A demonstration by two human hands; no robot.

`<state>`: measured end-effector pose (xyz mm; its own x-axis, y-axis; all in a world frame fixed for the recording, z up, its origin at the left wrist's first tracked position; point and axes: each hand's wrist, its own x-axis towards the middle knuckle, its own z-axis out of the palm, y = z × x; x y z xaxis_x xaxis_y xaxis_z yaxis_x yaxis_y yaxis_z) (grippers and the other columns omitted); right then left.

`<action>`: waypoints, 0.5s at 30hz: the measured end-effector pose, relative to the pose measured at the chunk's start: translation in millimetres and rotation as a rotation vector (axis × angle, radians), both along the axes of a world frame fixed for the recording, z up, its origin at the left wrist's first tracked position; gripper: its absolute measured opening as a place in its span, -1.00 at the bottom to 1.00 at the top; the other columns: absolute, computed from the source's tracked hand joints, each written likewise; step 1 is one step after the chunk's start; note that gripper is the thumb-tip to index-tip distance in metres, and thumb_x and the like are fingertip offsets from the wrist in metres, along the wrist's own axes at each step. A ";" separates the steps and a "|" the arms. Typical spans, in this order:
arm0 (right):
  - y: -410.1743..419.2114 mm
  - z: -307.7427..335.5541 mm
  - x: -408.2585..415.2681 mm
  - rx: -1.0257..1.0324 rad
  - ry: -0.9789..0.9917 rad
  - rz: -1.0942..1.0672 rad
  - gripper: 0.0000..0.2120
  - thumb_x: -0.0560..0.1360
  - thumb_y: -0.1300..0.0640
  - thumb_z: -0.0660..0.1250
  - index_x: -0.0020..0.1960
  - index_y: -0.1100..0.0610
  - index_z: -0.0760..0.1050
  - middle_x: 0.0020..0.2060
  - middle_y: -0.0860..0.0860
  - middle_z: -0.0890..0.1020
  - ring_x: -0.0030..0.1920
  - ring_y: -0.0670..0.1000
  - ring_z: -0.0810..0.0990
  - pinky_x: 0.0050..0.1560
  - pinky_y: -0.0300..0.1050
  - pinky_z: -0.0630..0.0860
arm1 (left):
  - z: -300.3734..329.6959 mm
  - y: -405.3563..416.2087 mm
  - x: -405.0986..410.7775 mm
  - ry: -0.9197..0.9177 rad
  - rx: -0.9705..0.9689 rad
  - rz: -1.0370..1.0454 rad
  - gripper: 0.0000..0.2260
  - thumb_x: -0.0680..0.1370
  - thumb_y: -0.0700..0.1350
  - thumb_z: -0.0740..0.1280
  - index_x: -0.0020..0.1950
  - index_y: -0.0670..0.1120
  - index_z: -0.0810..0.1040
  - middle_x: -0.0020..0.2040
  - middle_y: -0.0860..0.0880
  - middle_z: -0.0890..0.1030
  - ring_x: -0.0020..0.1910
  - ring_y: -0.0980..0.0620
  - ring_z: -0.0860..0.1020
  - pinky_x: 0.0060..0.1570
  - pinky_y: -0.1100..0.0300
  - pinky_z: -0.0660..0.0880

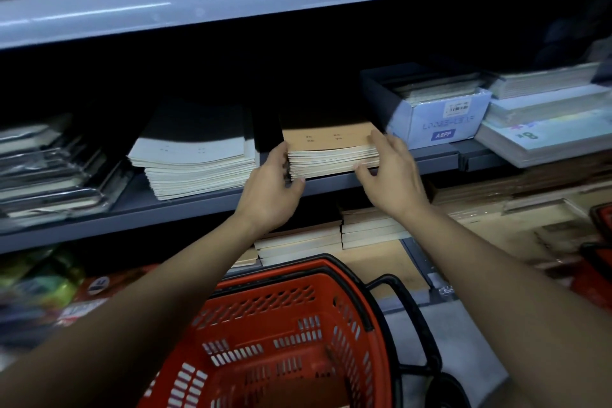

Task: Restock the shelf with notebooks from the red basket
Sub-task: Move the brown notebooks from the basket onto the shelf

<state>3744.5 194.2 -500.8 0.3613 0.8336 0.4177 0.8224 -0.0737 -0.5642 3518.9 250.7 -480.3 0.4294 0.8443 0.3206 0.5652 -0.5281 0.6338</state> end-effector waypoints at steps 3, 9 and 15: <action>-12.4 -2.3 -5.7 -0.013 -0.004 -0.006 -0.40 0.60 0.06 0.40 0.58 0.09 0.31 0.47 0.16 0.37 0.43 0.21 0.43 0.39 0.03 0.41 | -1.5 -13.6 -9.1 0.015 -0.030 -0.027 -0.35 0.62 -0.09 0.38 0.65 0.03 0.17 0.52 0.03 0.44 0.44 0.05 0.47 0.43 0.08 0.43; -34.9 -4.3 -15.5 -0.067 -0.008 0.001 -0.35 0.62 0.06 0.37 0.64 0.11 0.24 0.50 0.16 0.34 0.44 0.21 0.43 0.40 0.06 0.42 | -3.9 -36.1 -28.3 0.045 -0.030 0.008 -0.44 0.62 -0.08 0.37 0.59 0.02 0.27 0.42 0.02 0.54 0.28 0.07 0.55 0.30 0.02 0.52; -63.6 -7.5 -32.1 -0.164 -0.071 0.035 -0.38 0.64 0.00 0.33 0.64 0.08 0.24 0.45 0.12 0.41 0.40 0.20 0.46 0.34 0.07 0.47 | -13.5 -62.0 -44.9 0.053 -0.064 0.027 -0.45 0.63 -0.04 0.36 0.60 0.01 0.29 0.31 0.06 0.57 0.17 0.08 0.57 0.25 0.00 0.55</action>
<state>3712.4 130.5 -508.3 0.3051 0.9043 0.2985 0.8636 -0.1307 -0.4869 3474.0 188.7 -493.8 0.4214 0.8738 0.2426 0.6122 -0.4714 0.6348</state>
